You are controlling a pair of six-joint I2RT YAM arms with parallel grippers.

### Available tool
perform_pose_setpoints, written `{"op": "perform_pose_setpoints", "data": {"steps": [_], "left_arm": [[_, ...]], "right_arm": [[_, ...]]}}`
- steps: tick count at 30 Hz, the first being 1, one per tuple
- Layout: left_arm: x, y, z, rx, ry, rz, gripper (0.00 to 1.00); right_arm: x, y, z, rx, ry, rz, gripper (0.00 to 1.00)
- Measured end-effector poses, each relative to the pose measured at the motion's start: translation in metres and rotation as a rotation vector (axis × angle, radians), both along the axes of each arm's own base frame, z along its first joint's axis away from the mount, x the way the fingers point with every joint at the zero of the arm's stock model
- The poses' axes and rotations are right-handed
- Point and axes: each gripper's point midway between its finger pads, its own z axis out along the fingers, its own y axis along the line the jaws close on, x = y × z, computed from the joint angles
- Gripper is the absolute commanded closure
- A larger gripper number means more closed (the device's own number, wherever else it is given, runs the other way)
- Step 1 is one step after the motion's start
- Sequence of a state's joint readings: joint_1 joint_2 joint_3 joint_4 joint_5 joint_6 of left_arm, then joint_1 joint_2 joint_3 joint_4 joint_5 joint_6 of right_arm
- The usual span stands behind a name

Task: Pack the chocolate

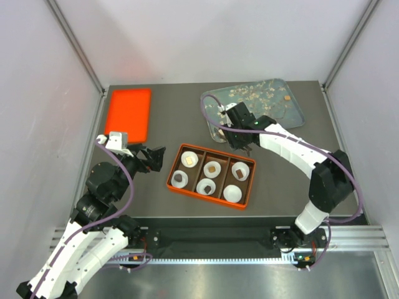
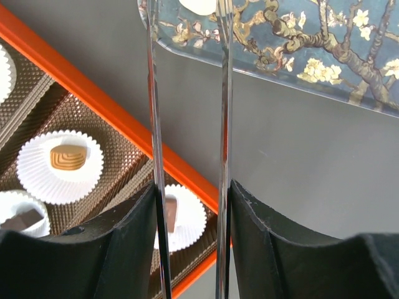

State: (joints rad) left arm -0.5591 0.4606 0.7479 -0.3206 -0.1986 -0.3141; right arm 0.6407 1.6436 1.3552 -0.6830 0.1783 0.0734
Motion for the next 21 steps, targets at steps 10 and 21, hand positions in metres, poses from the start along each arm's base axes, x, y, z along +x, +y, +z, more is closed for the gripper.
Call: {"op": "perform_pose_setpoints", "data": {"steps": [10, 21], "left_arm": [[0.0, 0.0, 0.0, 0.0, 0.0, 0.0, 0.01], [0.0, 0.0, 0.0, 0.001, 0.0, 0.0, 0.01]], "right_arm": [[0.009, -0.001, -0.027, -0.031, 0.041, -0.014, 0.55], [0.012, -0.002, -0.037, -0.039, 0.057, -0.019, 0.69]]}}
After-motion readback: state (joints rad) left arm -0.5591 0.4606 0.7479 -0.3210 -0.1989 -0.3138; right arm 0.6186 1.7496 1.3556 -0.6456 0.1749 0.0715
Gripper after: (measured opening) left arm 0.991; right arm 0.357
